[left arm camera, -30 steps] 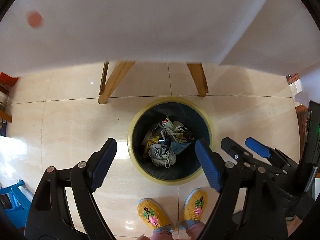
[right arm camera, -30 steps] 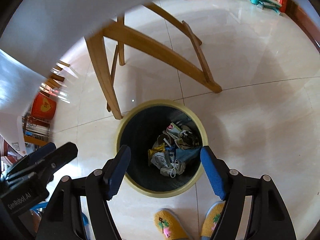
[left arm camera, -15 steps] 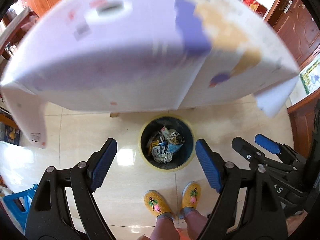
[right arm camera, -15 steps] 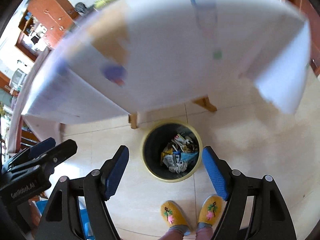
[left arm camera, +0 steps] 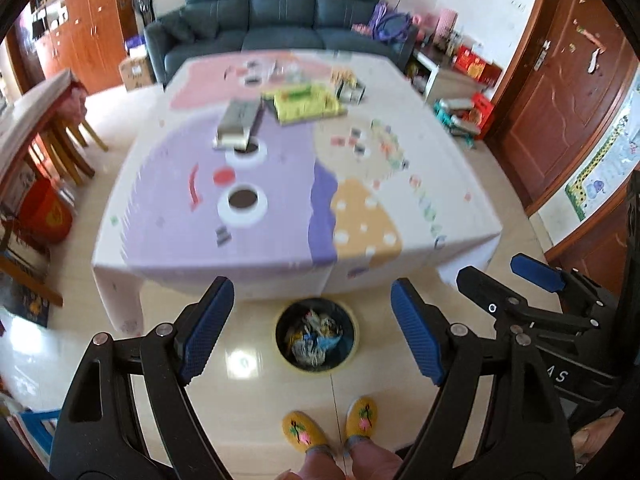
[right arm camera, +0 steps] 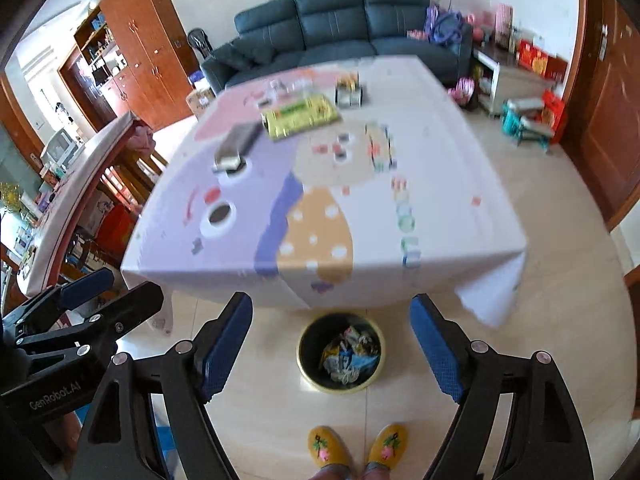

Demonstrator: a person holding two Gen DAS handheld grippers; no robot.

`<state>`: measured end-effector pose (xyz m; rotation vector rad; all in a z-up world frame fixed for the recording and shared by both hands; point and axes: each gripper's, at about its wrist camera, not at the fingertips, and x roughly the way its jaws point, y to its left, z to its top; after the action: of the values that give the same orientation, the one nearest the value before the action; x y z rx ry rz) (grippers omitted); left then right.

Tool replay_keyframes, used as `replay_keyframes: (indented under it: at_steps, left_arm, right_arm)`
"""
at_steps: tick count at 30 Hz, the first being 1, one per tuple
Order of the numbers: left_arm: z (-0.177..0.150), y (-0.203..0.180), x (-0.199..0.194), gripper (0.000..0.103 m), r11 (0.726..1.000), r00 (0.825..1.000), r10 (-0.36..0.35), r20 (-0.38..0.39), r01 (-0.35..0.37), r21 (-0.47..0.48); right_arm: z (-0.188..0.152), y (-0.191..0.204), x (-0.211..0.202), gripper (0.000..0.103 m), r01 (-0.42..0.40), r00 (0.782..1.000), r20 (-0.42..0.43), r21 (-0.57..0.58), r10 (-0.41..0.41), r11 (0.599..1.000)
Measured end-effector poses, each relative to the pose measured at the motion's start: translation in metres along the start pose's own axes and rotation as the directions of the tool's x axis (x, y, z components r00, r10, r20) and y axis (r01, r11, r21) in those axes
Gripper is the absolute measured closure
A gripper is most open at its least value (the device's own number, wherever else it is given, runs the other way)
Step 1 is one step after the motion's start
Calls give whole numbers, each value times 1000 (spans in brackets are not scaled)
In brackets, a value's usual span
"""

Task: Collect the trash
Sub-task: 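Raise both tools and move them back toward the table, then lower both open tools toward the silver earplugs box and yellow-green tea bag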

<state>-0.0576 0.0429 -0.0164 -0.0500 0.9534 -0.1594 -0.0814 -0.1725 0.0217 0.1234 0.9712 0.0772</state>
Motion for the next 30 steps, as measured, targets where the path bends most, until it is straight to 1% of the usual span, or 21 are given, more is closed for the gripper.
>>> replay_keyframes:
  at_steps: [4,6,12,17,23,27,30]
  left_arm:
    - [22,4,-31,24,1000,999,-4,53,4,8]
    - [31,6,-39,24,1000,997,-4,72,3,16]
    - [53,12,-68,24,999,990,-13,144,6,43]
    - [67,18,-79,24,998,984,-28,177,17,66]
    - [81,28,-89,24,998,977,-42,210,30,62]
    - [89,35,-87,24,998,976,-28,217,15,58]
    - [97,41,-77,24,999,980,-12,199,5,37]
  right_arm:
    - [25,7,-34,20,22,998,67,-13,-21,1000]
    - [37,13,-48,20,34,994,103,-14,-32,999]
    - [63,22,-76,20,60,983,175,-4,-59,998]
    - [73,32,-85,19,79,976,203,-8,-76,997]
    - [76,44,-87,19,104,970,223,-39,-92,994]
    - [81,48,-81,19,133,963,243,-73,-112,988]
    - [88,50,-71,19,151,963,242,-113,-121,982]
